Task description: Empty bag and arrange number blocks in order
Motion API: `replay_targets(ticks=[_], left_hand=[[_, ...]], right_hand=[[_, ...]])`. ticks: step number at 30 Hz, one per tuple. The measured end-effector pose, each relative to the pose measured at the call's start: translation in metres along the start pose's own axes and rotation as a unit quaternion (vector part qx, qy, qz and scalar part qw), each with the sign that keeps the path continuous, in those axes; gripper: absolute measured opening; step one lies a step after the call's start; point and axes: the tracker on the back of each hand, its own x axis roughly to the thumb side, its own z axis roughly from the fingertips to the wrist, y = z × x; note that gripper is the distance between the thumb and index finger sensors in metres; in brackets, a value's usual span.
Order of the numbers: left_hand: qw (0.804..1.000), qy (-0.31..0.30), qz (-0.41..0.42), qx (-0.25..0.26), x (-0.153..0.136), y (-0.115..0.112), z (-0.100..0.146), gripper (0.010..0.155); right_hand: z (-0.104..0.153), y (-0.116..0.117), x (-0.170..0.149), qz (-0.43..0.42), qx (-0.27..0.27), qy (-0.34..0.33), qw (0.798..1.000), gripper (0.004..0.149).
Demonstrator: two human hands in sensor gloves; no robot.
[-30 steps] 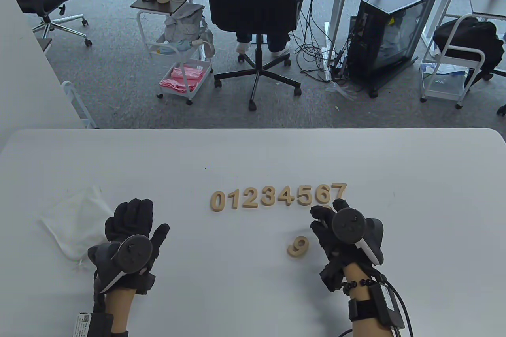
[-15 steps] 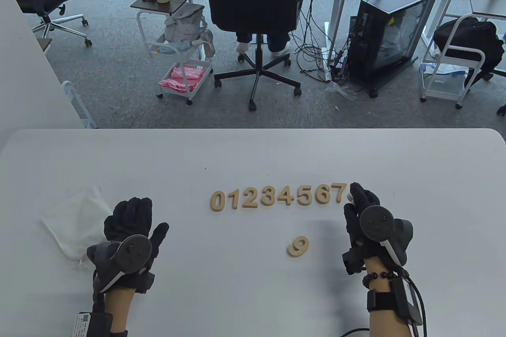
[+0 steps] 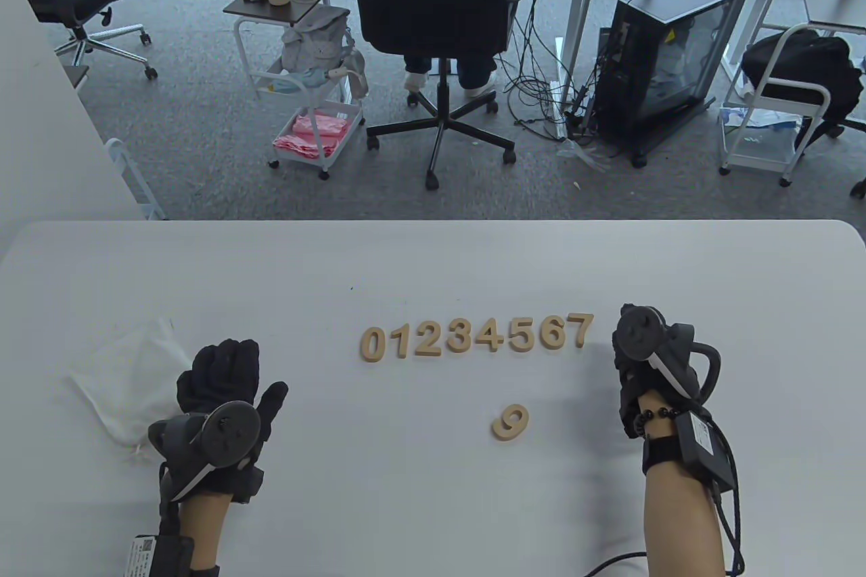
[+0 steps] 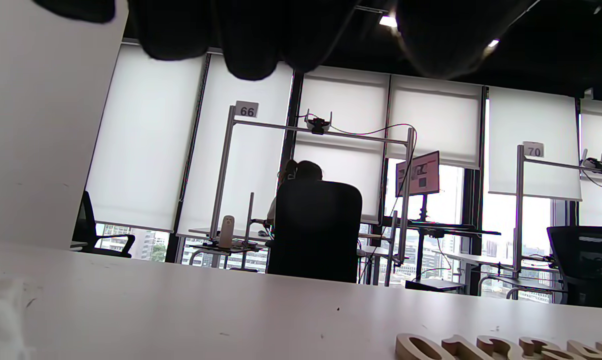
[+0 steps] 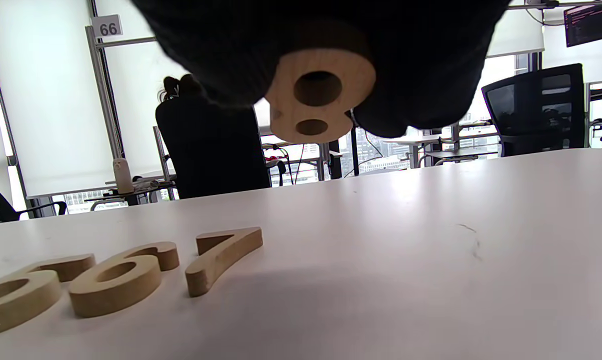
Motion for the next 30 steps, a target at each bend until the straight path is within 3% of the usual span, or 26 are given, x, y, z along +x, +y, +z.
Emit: replay_targets(ticks=[12,30], left_hand=[[1.000,0.006,0.002,-0.006,-0.001,0.000,-0.001,0.074],[1.000,0.012,0.003,-0.006,-0.004,0.001,-0.001,0.074]], right_hand=[[-0.033,0.047,0.025,0.085,0.071,0.005,0.994,0.050],[-0.042,0.059,0.032,0.135,0.124,0.005,0.983,0.056]])
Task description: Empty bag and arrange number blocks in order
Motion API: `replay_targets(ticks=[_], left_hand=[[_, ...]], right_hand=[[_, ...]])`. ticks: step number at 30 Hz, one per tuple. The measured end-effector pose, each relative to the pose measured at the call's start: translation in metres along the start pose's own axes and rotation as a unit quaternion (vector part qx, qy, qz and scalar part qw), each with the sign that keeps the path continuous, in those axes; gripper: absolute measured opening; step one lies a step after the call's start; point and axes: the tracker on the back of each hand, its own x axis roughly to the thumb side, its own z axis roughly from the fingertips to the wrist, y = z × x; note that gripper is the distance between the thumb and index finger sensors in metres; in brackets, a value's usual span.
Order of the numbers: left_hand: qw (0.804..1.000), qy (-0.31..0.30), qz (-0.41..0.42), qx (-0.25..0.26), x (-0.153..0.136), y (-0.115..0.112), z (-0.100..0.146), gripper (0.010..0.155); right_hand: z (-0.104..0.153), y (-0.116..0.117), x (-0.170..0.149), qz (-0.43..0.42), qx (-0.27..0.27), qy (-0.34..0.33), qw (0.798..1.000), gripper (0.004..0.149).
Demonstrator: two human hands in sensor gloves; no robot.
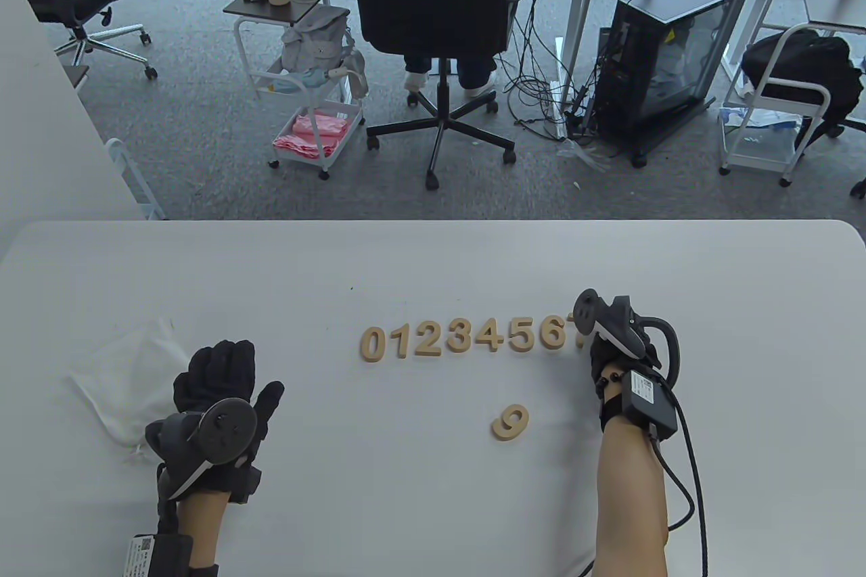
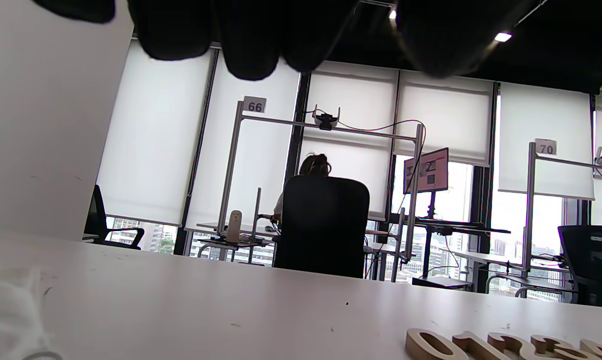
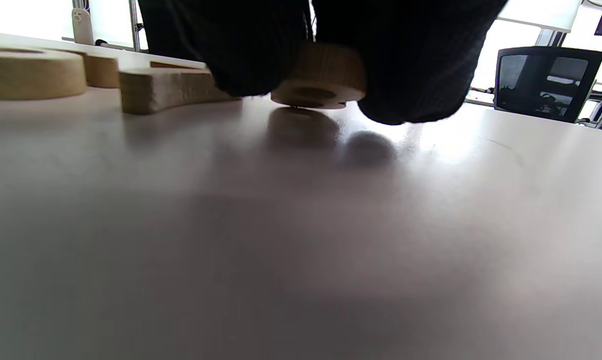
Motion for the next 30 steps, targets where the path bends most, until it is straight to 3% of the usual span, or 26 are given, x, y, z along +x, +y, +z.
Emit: replay_targets(ticks=[11,18,23,30], left_hand=[[1.000,0.001,-0.001,0.001,0.000,0.000,0.000,0.074],[1.000,0.000,0.002,0.002,-0.001,0.001,0.000,0.074],[1.000,-0.008,0.001,0.005,0.002,0.002,0.000,0.074],[1.000,-0.022,0.006,0.005,0.009,0.002,0.001,0.074]], right_hand=[[-0.001,0.002,-0.002,0.009,0.020,-0.011,1.000,0.063],[0.009,-0.009,-0.008,-0.017,0.006,-0.009,1.000,0.067],[0.038,-0.037,-0.011,-0.049,-0.040,-0.040,0.997,0.066],[0.102,-0.083,-0.016,-0.114,-0.116,-0.078,0.984,0.066]])
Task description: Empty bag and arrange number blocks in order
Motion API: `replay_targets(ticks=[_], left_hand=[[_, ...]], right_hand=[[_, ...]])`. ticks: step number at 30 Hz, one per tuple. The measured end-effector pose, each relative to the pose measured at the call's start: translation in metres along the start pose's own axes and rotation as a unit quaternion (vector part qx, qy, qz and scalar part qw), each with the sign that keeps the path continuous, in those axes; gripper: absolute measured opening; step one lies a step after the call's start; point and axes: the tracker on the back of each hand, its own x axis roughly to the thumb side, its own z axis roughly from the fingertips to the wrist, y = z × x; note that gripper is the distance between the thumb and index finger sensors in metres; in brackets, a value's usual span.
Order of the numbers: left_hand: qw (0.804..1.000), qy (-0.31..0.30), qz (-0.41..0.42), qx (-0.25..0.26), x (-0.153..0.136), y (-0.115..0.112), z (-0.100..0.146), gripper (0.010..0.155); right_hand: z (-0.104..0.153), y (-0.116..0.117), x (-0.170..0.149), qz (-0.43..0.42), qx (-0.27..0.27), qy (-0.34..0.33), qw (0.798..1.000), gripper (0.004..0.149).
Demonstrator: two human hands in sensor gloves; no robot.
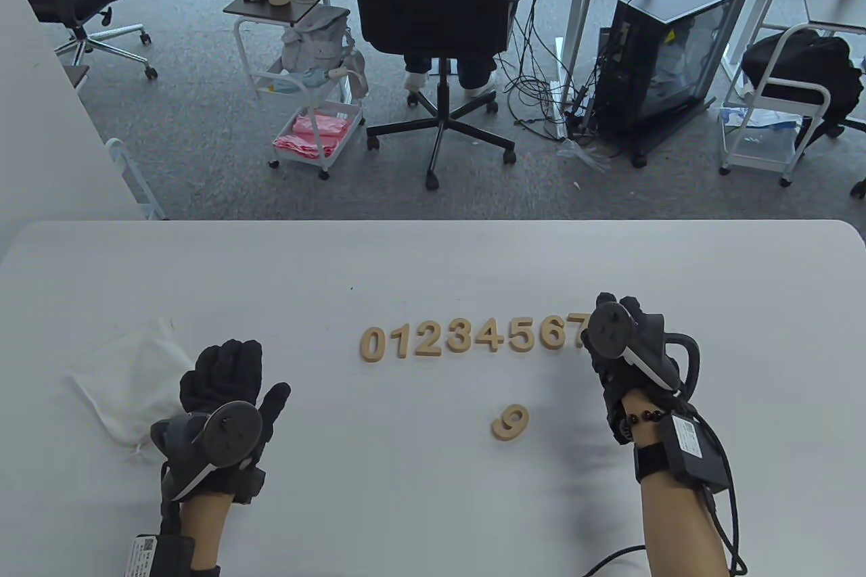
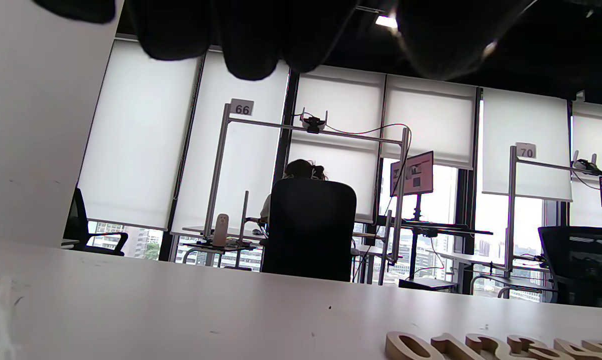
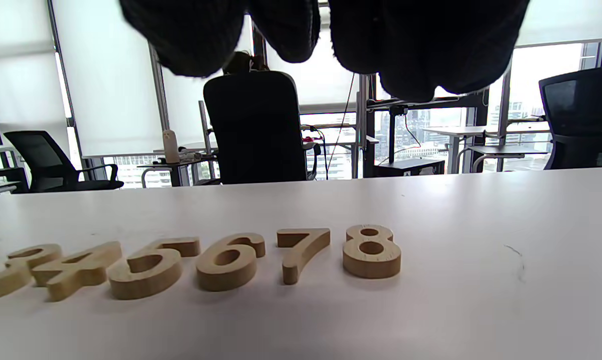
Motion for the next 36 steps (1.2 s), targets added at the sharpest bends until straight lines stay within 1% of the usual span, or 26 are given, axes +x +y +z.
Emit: replay_targets(ticks=[3,7,11,14,17,19,21,24,26,28,32,36], left_hand=[[1.000,-0.005,0.004,-0.001,0.003,0.000,0.000,0.074],[1.000,-0.015,0.005,-0.002,0.008,0.000,0.001,0.074],[1.000,-0.021,0.004,-0.006,0.010,-0.001,0.000,0.074],[1.000,-0.023,0.002,-0.006,0.011,-0.001,0.000,0.075],[1.000,-0.022,0.002,-0.008,0.011,-0.001,0.000,0.075],[1.000,-0.020,0.000,-0.008,0.011,-0.001,0.000,0.074],[1.000,-0.019,-0.003,-0.010,0.011,-0.002,0.000,0.074],[1.000,-0.018,-0.007,-0.011,0.011,-0.001,0.000,0.074],[1.000,-0.017,-0.010,-0.011,0.011,-0.001,0.000,0.074],[1.000,-0.016,-0.012,-0.012,0.011,-0.001,0.000,0.074],[1.000,-0.015,-0.013,-0.011,0.010,-0.001,0.000,0.075],[1.000,-0.014,-0.014,-0.012,0.010,-0.001,-0.001,0.075]], right_hand=[[0.022,-0.018,0.008,-0.023,-0.022,-0.015,0.999,0.064],[0.046,-0.031,0.019,-0.038,-0.043,-0.032,0.998,0.063],[0.067,-0.036,0.034,-0.078,-0.048,-0.048,0.995,0.064],[0.077,-0.033,0.045,-0.106,-0.040,-0.060,0.992,0.065],[0.083,-0.021,0.060,-0.107,-0.024,-0.076,0.991,0.066],[0.084,-0.007,0.069,-0.099,-0.018,-0.086,0.991,0.067],[0.082,0.008,0.079,-0.075,0.021,-0.098,0.992,0.068],[0.082,0.027,0.091,-0.038,0.047,-0.113,0.992,0.069],[0.082,0.041,0.099,-0.013,0.083,-0.118,0.990,0.071],[0.082,0.053,0.105,0.001,0.106,-0.124,0.987,0.072],[0.080,0.072,0.113,0.035,0.144,-0.126,0.981,0.073],[0.077,0.090,0.116,0.053,0.182,-0.113,0.975,0.073]])
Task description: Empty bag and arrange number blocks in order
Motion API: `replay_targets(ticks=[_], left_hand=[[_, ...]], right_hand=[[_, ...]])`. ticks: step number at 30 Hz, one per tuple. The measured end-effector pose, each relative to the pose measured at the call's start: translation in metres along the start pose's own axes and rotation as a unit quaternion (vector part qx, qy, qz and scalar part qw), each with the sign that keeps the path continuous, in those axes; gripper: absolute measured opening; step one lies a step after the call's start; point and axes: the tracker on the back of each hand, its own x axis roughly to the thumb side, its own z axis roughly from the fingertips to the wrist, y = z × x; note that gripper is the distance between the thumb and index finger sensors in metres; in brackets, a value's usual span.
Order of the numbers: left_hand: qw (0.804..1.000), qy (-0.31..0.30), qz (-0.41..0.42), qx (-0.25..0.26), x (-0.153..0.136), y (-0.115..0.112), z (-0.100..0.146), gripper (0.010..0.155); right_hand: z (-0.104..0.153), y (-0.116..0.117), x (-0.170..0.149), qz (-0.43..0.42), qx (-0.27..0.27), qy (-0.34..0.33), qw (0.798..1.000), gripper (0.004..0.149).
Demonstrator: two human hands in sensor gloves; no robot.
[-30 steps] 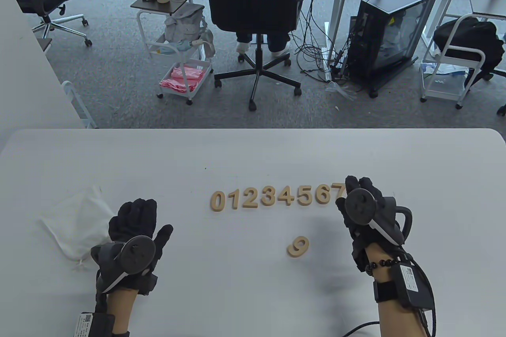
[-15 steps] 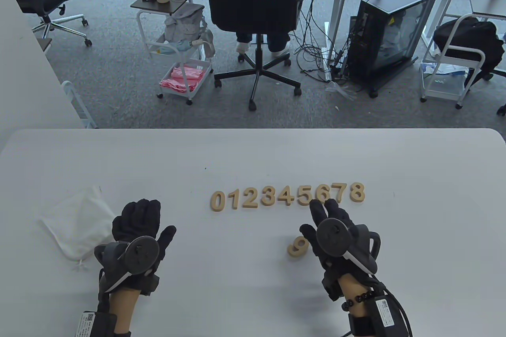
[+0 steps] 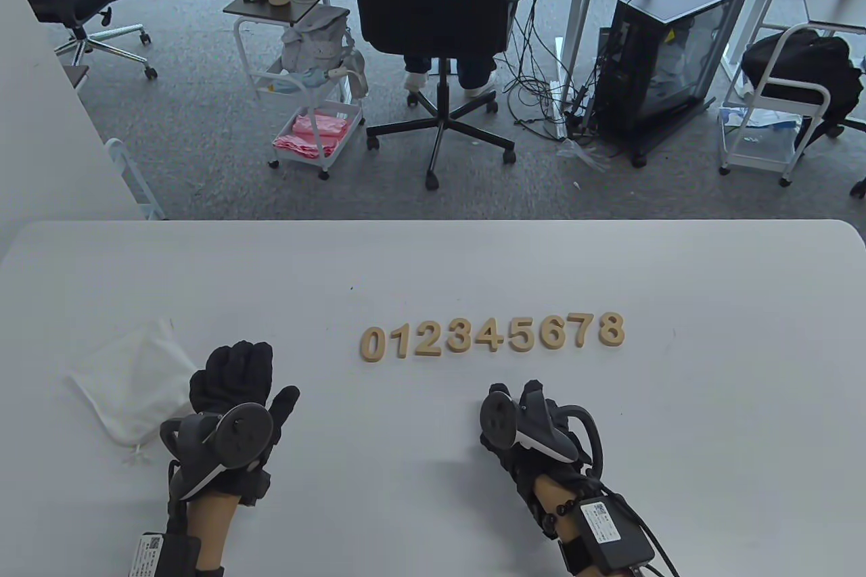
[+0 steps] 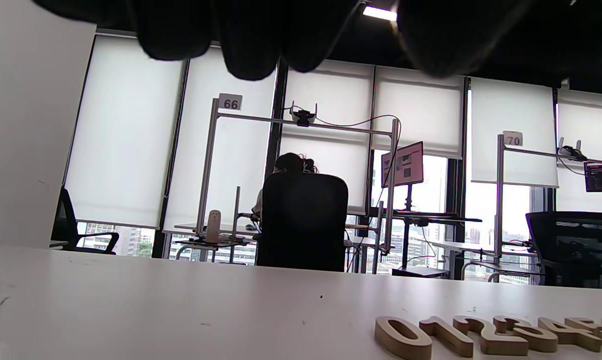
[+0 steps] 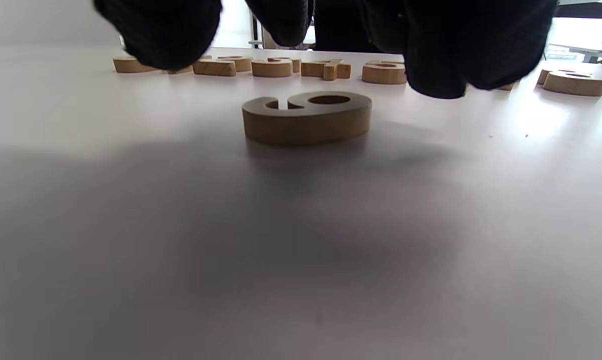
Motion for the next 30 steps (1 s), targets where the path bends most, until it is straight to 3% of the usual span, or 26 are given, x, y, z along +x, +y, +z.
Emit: replay_targets(ticks=[3,8,13,18,25,30], left_hand=[[1.000,0.001,-0.001,0.000,0.000,0.000,0.000,0.075],[1.000,0.003,-0.001,0.002,-0.001,0.000,0.000,0.074],[1.000,0.005,0.000,0.002,-0.002,0.000,0.000,0.074],[1.000,0.006,0.005,0.005,-0.003,0.001,0.000,0.074],[1.000,0.005,0.009,0.006,-0.004,0.000,0.000,0.074],[1.000,0.005,0.013,0.008,-0.005,0.001,0.000,0.074]], right_hand=[[-0.007,0.009,0.002,0.018,0.018,0.006,1.000,0.071],[-0.009,0.016,0.012,0.077,0.001,0.007,0.997,0.063],[-0.010,0.017,0.013,0.080,-0.035,0.003,0.996,0.057],[-0.010,0.014,0.007,0.070,-0.035,-0.002,0.997,0.055],[-0.006,-0.004,-0.030,-0.096,-0.055,0.018,0.994,0.054],[0.001,-0.011,-0.075,-0.280,-0.076,0.033,0.956,0.051]])
